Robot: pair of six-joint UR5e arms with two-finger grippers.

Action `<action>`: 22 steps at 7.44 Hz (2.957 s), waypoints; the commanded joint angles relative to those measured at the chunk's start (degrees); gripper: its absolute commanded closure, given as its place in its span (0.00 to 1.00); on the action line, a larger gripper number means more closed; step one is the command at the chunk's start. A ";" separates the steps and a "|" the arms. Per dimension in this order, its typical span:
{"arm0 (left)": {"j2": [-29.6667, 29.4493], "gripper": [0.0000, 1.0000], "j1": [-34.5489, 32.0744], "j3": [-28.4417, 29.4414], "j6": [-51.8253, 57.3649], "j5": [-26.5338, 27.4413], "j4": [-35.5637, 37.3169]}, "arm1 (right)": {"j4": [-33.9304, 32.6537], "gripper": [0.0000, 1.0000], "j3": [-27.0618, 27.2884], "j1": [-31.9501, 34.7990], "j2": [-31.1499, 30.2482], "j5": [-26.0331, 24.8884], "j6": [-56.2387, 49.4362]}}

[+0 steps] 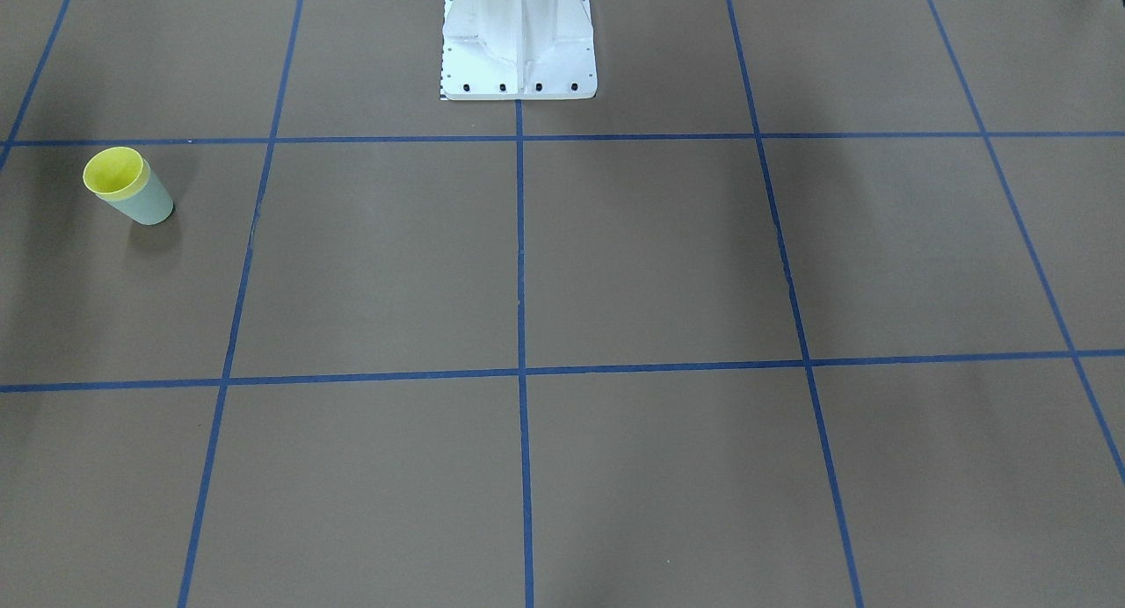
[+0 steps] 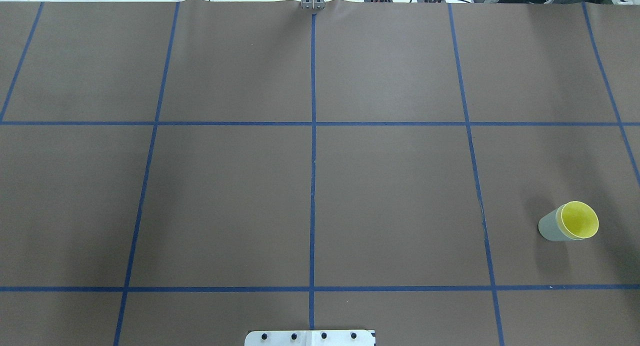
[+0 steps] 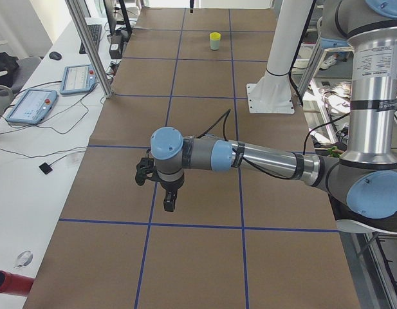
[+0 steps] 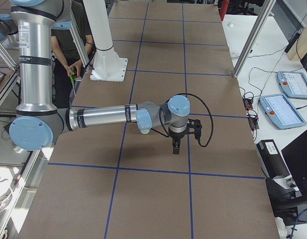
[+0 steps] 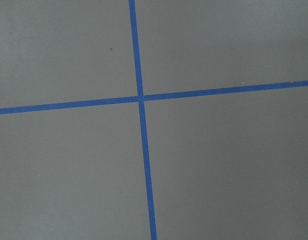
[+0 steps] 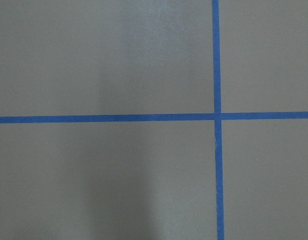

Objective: Transfer and stack yellow cup on green cup

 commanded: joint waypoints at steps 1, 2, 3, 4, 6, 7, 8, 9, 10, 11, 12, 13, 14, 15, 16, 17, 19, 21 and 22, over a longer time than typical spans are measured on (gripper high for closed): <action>-0.23 0.00 0.24 5.31 -0.34 0.34 -6.51 | -0.36 0.00 0.12 0.06 -0.12 0.34 0.02; -0.58 0.00 0.24 5.94 -0.69 0.43 -6.63 | -0.36 0.00 0.30 0.41 -0.20 0.25 0.02; -0.58 0.00 0.24 5.68 -0.60 -0.09 -6.63 | -0.45 0.00 0.30 0.93 -0.20 0.34 0.02; -0.58 0.00 0.24 4.72 -0.52 -0.18 -6.54 | -0.45 0.00 0.21 0.94 -0.20 0.25 0.02; -1.64 0.00 0.94 3.92 -0.69 0.17 -6.10 | 0.42 0.00 0.38 0.94 -2.29 0.17 0.11; -1.64 0.00 1.12 4.01 -0.78 0.17 -6.02 | 0.51 0.00 1.34 0.94 -2.84 0.25 0.19; -1.55 0.00 1.12 4.01 -2.08 0.17 -6.01 | 0.43 0.00 2.57 0.94 -3.10 0.17 0.28; -1.20 0.00 1.29 4.10 -3.05 0.08 -6.01 | 0.25 0.00 1.89 0.85 -4.06 -0.79 0.02; -0.68 0.00 1.30 4.18 -3.06 0.34 -6.10 | -0.10 0.00 1.97 0.85 -3.90 -2.28 -0.07; 0.63 0.00 1.30 4.01 -3.06 0.43 -6.36 | -0.19 0.00 1.97 0.76 -3.81 -2.30 -0.07; 0.56 0.00 1.30 4.53 -3.06 0.35 -6.37 | -0.45 0.00 1.88 0.50 -3.63 -2.30 -0.07; 0.47 0.00 1.38 4.62 -3.06 0.17 -6.54 | -0.89 0.00 1.88 0.06 -3.55 -1.69 -0.07; 0.47 0.00 1.30 4.62 -3.06 0.08 -6.54 | -2.54 0.00 1.88 -0.11 -3.20 -1.59 -0.16; 0.47 0.00 1.38 4.19 -3.06 0.08 -6.54 | -3.26 0.00 2.05 -0.29 -3.19 -1.59 -0.16; 0.47 0.00 1.30 4.19 -3.06 0.08 -6.54 | -6.66 0.00 2.23 -1.16 -1.80 -1.59 -0.16; 0.47 0.00 1.30 4.01 -3.06 -0.01 -6.54 | -8.61 0.00 2.32 -0.91 -1.18 -1.68 -0.24; 0.47 0.00 1.30 4.01 -2.80 -0.01 -6.63 | -8.89 0.00 1.88 -0.47 -1.43 -2.20 -4.52; 0.38 0.00 1.38 4.01 -2.62 -0.09 -6.63 | -9.06 0.00 1.70 -0.20 -1.43 -2.38 -4.99; 0.21 0.00 1.30 4.01 -2.62 -0.01 -6.63 | -8.98 0.00 1.70 0.40 -1.43 -2.21 -4.99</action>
